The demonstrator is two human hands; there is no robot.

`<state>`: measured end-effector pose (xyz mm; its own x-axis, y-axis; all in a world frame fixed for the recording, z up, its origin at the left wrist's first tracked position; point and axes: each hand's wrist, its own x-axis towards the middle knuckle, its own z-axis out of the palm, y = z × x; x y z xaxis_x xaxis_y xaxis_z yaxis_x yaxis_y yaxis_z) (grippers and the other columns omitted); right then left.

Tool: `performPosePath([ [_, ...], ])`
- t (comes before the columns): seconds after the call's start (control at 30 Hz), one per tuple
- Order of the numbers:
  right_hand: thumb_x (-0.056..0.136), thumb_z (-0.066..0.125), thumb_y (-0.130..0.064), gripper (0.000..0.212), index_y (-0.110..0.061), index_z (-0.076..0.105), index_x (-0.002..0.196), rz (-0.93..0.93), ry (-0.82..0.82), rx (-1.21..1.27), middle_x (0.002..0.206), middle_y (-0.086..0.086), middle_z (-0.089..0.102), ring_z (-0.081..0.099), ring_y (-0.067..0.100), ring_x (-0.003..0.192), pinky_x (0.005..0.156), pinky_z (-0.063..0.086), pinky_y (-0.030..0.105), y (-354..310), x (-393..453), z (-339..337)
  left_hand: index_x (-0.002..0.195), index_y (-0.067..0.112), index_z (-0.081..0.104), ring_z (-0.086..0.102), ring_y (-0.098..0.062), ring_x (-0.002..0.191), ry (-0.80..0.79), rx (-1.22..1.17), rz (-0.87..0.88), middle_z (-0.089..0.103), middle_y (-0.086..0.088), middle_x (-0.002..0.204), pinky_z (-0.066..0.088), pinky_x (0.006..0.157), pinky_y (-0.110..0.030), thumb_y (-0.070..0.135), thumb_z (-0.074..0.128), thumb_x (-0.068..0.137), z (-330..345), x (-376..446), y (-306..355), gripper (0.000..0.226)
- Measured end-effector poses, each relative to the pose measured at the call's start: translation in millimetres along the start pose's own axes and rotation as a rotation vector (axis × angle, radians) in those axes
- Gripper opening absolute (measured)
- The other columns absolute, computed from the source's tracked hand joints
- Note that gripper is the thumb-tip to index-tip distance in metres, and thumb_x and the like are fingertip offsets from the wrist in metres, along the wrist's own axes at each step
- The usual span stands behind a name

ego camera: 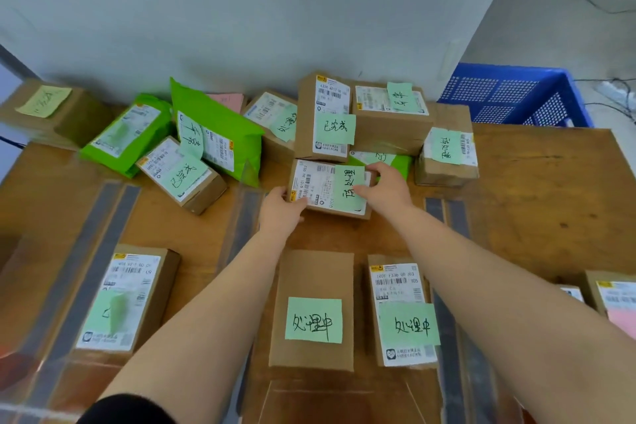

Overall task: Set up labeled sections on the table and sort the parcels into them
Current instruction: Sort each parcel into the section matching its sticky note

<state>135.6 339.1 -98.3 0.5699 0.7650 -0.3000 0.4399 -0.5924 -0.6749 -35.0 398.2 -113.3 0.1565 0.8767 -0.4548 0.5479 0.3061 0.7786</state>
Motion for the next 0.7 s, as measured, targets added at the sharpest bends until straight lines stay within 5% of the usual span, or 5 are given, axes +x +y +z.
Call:
performPosePath([
  [0.17, 0.08, 0.071, -0.018, 0.046, -0.011, 0.052, 0.121, -0.028, 0.011, 0.107, 0.123, 0.007, 0.06, 0.06, 0.019, 0.103, 0.079, 0.052, 0.029, -8, -26, -14, 0.129, 0.009, 0.048, 0.059, -0.018, 0.089, 0.072, -0.074, 0.053, 0.058, -0.007, 0.123, 0.058, 0.073, -0.036, 0.014, 0.062, 0.087, -18, -30, 7, 0.044],
  [0.27, 0.078, 0.073, -0.019, 0.047, -0.012, 0.053, 0.12, -0.043, 0.021, 0.181, 0.122, 0.007, 0.061, 0.06, 0.019, 0.1, 0.083, 0.054, 0.033, -13, -49, -27, 0.126, 0.014, 0.054, 0.058, -0.011, 0.076, 0.123, -0.074, 0.15, 0.06, -0.004, 0.118, 0.058, 0.068, -0.036, 0.017, 0.061, 0.087, -30, -58, 12, 0.04],
  [0.47, 0.077, 0.074, -0.018, 0.053, -0.011, 0.052, 0.124, -0.091, -0.009, 0.415, 0.125, 0.007, 0.056, 0.062, 0.023, 0.101, 0.084, 0.056, 0.04, -26, -112, -49, 0.133, 0.014, 0.047, 0.056, -0.022, 0.114, 0.195, -0.319, 0.345, 0.056, -0.006, 0.126, 0.047, 0.098, -0.044, 0.012, 0.064, 0.083, -47, -122, 24, 0.052],
  [0.7, 0.077, 0.075, -0.014, 0.036, -0.019, 0.055, 0.107, -0.181, -0.122, 0.552, 0.111, 0.008, 0.058, 0.063, 0.025, 0.101, 0.071, 0.058, 0.035, -42, -192, -55, 0.123, 0.024, 0.047, 0.057, -0.029, 0.115, 0.176, -0.625, 0.455, 0.046, -0.014, 0.135, 0.049, 0.093, -0.052, 0.006, 0.065, 0.081, -75, -180, 17, 0.049],
])
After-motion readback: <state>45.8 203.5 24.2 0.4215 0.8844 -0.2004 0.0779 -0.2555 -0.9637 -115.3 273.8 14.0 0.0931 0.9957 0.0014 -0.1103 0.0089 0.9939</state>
